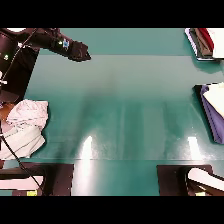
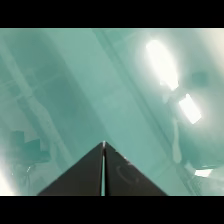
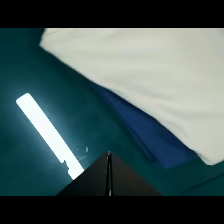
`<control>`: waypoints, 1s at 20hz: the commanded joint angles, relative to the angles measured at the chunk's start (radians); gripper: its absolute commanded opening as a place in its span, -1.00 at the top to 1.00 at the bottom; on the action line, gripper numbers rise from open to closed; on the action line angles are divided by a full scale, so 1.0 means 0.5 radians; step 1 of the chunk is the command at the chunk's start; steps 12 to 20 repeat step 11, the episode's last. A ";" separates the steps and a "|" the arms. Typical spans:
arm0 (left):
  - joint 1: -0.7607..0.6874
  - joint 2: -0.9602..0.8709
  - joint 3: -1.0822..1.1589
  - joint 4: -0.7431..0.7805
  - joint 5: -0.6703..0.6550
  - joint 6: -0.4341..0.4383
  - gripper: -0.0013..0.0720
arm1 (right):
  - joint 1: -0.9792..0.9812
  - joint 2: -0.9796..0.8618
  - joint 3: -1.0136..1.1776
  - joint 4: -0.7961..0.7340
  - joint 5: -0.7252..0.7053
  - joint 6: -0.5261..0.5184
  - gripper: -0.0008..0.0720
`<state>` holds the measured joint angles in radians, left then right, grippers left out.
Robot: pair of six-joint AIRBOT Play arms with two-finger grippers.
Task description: Fold the shirts.
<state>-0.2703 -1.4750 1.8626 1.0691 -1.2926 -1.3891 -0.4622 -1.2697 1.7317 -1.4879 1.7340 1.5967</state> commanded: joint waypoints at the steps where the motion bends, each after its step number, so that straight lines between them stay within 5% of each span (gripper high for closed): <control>1: 0.000 0.000 0.000 0.000 0.006 0.002 0.90 | 0.342 0.001 0.002 0.107 0.006 0.013 0.92; 8: 0.000 0.000 0.000 0.000 0.006 0.002 0.90 | 0.867 0.001 0.002 0.092 -0.118 -0.074 0.92; 20: 0.000 0.000 0.000 0.000 0.006 0.002 0.90 | 0.900 0.001 0.002 0.094 -0.115 -0.076 0.92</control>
